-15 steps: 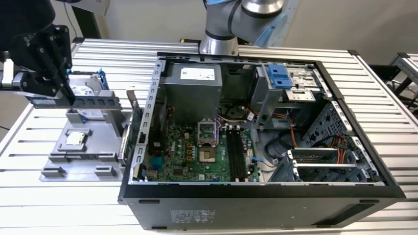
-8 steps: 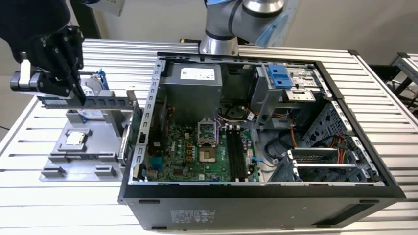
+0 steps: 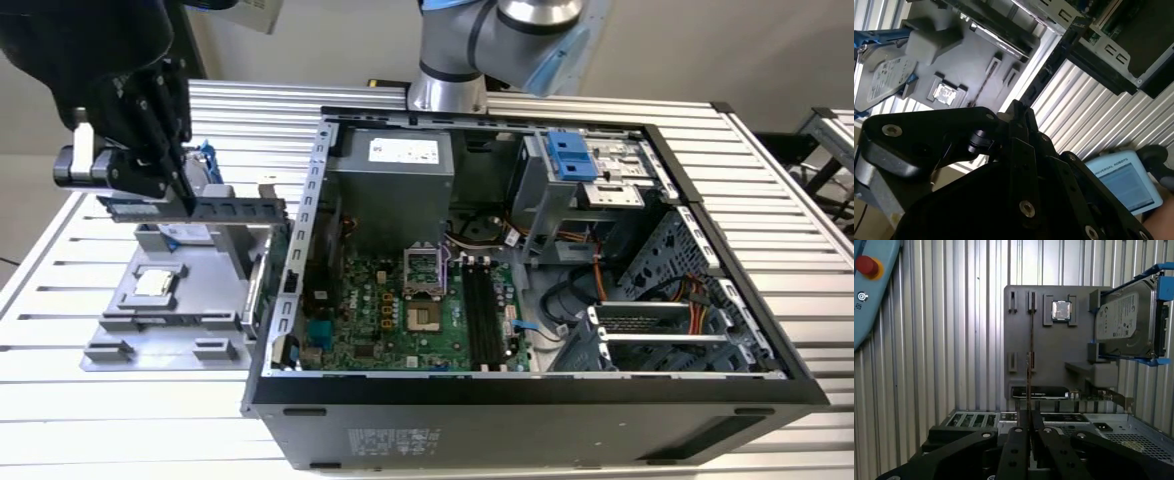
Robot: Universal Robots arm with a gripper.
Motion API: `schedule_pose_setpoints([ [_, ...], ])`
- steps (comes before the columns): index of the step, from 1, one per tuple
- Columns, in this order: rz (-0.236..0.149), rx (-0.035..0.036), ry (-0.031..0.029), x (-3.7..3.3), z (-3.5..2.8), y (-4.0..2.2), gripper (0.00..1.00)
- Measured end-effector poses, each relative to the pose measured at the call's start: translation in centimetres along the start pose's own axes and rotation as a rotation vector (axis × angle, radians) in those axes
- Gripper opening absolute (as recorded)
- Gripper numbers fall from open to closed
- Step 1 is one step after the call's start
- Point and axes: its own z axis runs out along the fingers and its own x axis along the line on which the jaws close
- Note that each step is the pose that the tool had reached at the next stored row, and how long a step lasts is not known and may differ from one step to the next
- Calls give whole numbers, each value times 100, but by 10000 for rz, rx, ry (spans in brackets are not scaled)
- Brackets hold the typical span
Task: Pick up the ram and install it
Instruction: 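Pick up the ram and move it above insertion slot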
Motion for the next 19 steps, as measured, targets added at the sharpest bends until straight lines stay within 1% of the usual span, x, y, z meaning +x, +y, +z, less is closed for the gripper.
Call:
schedule_pose_setpoints([
  [12, -1, 0, 0, 0, 2, -256, 0],
  [19, -1, -1, 1, -1, 3, -424, 0],
])
